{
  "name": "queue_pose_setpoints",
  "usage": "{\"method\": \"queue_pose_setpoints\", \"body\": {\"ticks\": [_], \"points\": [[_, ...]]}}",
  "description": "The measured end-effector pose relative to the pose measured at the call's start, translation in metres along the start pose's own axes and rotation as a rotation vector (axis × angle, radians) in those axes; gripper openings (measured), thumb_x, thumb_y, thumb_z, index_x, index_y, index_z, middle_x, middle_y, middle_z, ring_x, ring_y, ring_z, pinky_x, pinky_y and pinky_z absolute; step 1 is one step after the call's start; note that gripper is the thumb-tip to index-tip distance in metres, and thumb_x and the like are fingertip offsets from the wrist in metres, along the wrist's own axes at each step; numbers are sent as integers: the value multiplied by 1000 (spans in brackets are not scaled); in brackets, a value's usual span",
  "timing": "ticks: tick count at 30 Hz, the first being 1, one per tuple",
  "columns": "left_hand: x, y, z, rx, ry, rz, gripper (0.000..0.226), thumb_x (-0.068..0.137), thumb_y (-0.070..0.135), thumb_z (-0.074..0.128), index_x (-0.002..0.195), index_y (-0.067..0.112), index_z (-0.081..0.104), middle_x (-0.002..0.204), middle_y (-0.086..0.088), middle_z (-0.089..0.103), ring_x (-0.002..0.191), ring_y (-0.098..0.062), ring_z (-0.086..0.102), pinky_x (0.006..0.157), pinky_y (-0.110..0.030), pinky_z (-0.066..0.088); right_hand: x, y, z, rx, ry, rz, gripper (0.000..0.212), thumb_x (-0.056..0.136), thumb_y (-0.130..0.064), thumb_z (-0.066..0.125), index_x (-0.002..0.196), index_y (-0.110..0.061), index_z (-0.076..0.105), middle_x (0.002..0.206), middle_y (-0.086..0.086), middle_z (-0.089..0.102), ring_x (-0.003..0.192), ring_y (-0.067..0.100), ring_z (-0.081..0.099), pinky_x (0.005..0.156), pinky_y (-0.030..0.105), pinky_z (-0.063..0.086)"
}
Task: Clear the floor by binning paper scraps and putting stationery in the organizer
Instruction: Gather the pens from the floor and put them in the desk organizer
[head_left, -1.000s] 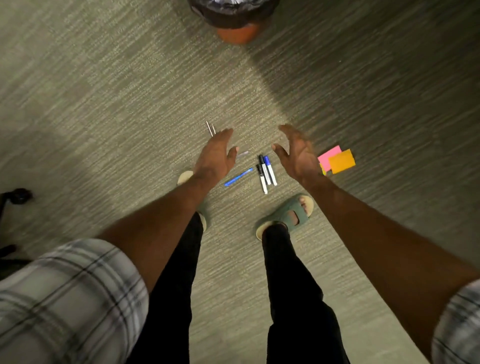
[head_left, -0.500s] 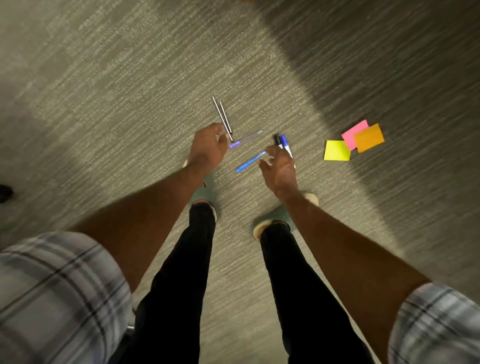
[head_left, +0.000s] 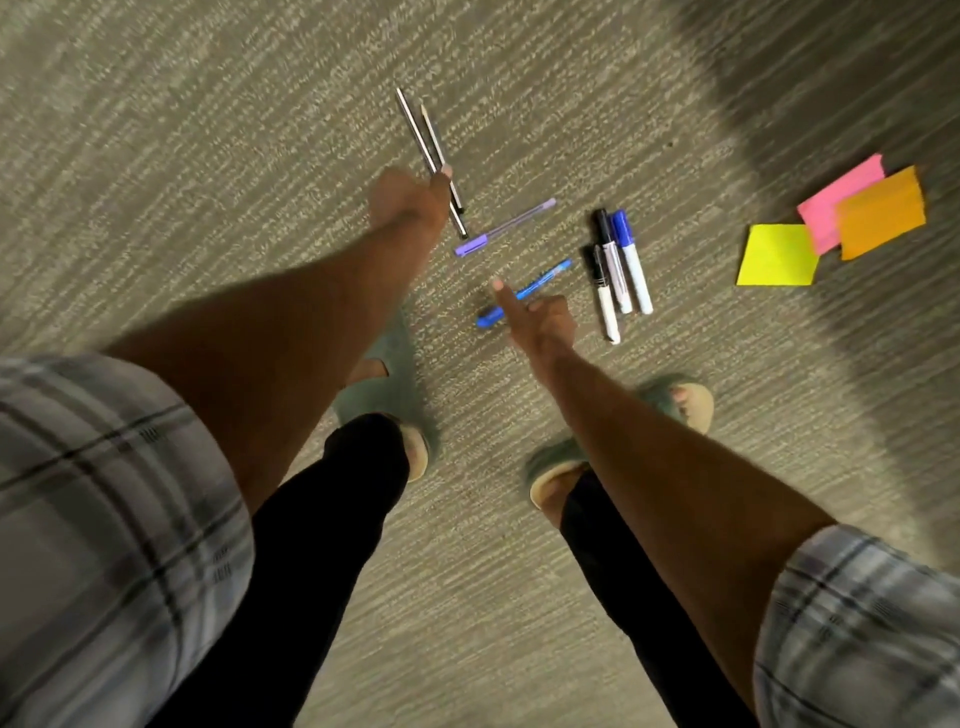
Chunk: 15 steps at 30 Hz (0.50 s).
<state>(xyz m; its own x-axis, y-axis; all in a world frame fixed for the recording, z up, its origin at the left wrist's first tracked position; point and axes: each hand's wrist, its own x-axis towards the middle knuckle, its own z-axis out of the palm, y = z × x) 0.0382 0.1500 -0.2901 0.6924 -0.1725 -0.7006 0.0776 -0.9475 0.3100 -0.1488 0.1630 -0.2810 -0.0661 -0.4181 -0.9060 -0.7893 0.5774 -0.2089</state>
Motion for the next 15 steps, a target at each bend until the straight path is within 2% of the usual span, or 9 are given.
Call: {"method": "queue_pose_setpoints", "body": {"ticks": [1,3,6,8,11,15], "points": [[6,0,5,-51,37,-2,62,86,55,67,126,8,59,131,-8,63,118,-23,61,94,-29,48,8,-2,5,30,30,10,86,76,-73,64,125,-4,53,120,11,63,107,26,64,79,28,49],[15,2,13,-113,92,4,61,78,55,75,118,10,61,122,-4,65,110,-19,63,89,-28,50,18,-10,11,64,110,16,89,77,-67,67,134,-2,46,134,14,55,122,27,57,92,28,45],[26,5,17,-122,134,61,50,69,48,84,101,16,61,101,4,65,90,-12,62,75,-24,47,22,-28,18,-41,203,-59,103,80,-65,65,148,2,26,150,18,38,137,28,40,108,25,29],[35,10,18,-142,108,110,44,64,38,89,91,21,58,89,7,65,81,-11,65,68,-24,49,27,-45,21,23,223,-81,102,80,-56,72,150,1,23,152,20,34,140,31,36,112,30,27],[40,18,17,-143,66,175,42,65,22,90,93,20,59,83,8,65,74,-6,64,58,-17,47,38,-74,19,143,235,-26,98,83,-38,77,153,-2,17,154,20,28,141,32,35,116,33,33],[44,22,16,-111,12,234,35,70,12,86,94,18,61,80,9,64,73,-3,64,55,-10,47,46,-99,12,250,210,46,78,95,-21,61,154,-6,12,156,13,27,141,27,36,113,26,30]]}}
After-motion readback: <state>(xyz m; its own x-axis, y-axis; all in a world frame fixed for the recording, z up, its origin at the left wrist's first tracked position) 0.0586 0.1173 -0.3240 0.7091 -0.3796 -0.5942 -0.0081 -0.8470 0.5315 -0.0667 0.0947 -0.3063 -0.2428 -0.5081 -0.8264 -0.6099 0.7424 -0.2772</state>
